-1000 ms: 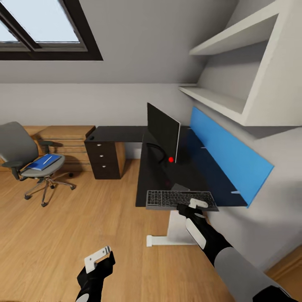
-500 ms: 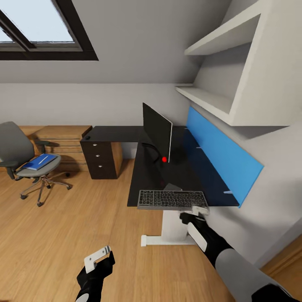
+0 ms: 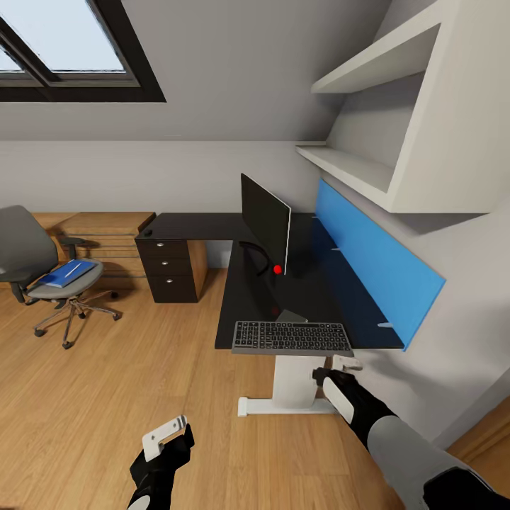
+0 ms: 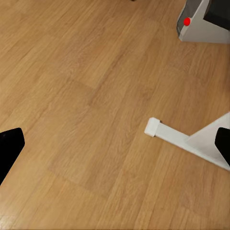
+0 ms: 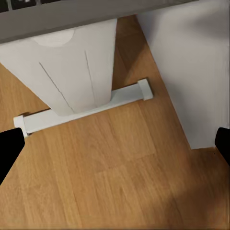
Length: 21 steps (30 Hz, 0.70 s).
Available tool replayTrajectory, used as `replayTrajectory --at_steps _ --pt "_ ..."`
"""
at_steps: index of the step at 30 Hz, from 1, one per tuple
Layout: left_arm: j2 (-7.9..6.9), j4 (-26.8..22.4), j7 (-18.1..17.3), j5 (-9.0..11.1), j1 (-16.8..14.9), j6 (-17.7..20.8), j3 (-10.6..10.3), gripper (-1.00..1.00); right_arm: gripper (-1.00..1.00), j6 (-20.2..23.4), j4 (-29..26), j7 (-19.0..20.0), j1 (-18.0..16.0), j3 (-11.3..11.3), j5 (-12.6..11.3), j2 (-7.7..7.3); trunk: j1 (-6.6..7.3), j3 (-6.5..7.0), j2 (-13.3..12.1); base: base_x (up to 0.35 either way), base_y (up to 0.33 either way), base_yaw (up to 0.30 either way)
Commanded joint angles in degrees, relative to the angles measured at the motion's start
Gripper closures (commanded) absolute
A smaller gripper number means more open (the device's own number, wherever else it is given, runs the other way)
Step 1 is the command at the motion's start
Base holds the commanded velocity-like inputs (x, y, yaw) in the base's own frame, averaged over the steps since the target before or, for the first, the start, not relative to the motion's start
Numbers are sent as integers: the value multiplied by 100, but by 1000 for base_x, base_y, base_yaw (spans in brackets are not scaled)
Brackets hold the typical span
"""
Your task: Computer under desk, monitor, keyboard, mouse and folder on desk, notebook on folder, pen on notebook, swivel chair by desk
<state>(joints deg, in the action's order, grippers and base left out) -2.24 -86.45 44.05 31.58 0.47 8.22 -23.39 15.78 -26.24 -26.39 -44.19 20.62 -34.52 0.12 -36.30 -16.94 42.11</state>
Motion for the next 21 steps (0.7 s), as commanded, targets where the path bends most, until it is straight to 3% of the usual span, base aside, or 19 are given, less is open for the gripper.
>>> replayTrajectory --at_steps 1,9,21 --pt "-5 -12 34 15 -3 30 -11 -100 -100 29 25 -42 -36 38 -27 -30 -2 -7 6 151 0 0" --pt "-5 -12 34 15 -3 51 -19 -100 -100 16 83 -41 -114 38 -30 -163 -2 -7 6 176 0 0" --pt "-5 -12 34 15 -3 39 -16 -100 -100 79 158 -49 -166 38 -29 -170 -2 -7 6 122 0 0"
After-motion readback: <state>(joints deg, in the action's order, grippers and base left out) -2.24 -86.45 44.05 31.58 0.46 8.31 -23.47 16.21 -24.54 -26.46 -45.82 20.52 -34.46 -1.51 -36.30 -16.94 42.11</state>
